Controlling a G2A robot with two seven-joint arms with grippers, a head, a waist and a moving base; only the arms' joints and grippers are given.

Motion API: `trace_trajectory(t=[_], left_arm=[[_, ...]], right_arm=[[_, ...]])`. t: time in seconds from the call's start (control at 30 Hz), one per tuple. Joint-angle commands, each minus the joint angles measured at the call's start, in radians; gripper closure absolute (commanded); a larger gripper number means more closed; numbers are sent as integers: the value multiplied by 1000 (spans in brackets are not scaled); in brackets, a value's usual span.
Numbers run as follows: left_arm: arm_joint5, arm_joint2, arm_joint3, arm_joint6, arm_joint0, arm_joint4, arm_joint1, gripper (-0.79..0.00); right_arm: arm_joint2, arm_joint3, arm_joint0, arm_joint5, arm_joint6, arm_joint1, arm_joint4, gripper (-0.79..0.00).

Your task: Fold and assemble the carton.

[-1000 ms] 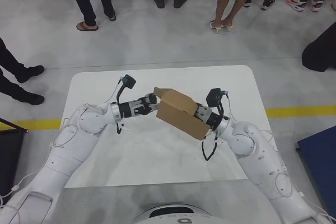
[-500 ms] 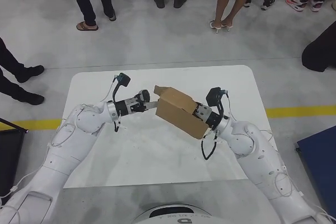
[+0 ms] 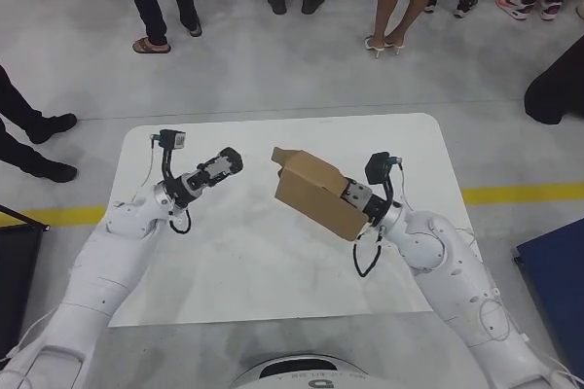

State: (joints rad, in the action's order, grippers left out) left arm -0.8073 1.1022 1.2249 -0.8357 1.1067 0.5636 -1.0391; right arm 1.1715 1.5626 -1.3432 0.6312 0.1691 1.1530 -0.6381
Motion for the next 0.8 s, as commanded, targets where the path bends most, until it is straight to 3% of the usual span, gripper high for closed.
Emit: trace_trajectory(t=[0.0, 0.2, 0.23, 0.3, 0.4, 0.47, 0.6, 0.77], left_arm=[[-1, 0, 0, 23, 0, -15, 0, -785], [-1, 0, 0, 23, 0, -15, 0, -785], [44, -7, 27, 57, 17, 84, -6, -785], [174, -17, 73, 12, 45, 368, -17, -785], [416, 16, 29, -152, 48, 723, -23, -785], [565, 33, -19, -223, 35, 859, -27, -785], [793, 30, -79, -250, 1, 968, -36, -785], [809, 35, -87, -252, -13, 956, -36, -785]], right_arm=[[2, -9, 5, -5, 5, 1, 13, 0], [2, -9, 5, -5, 5, 1, 13, 0], [2, -9, 5, -5, 5, 1, 13, 0], [2, -5, 4, -14, 2, 1, 4, 0], [6, 0, 11, 16, -29, -2, -101, 0], [6, -3, 9, 16, -76, -3, -193, 0], [4, -2, 2, -43, -186, -1, -348, 0], [3, 0, -1, -64, -199, 0, -374, 0]])
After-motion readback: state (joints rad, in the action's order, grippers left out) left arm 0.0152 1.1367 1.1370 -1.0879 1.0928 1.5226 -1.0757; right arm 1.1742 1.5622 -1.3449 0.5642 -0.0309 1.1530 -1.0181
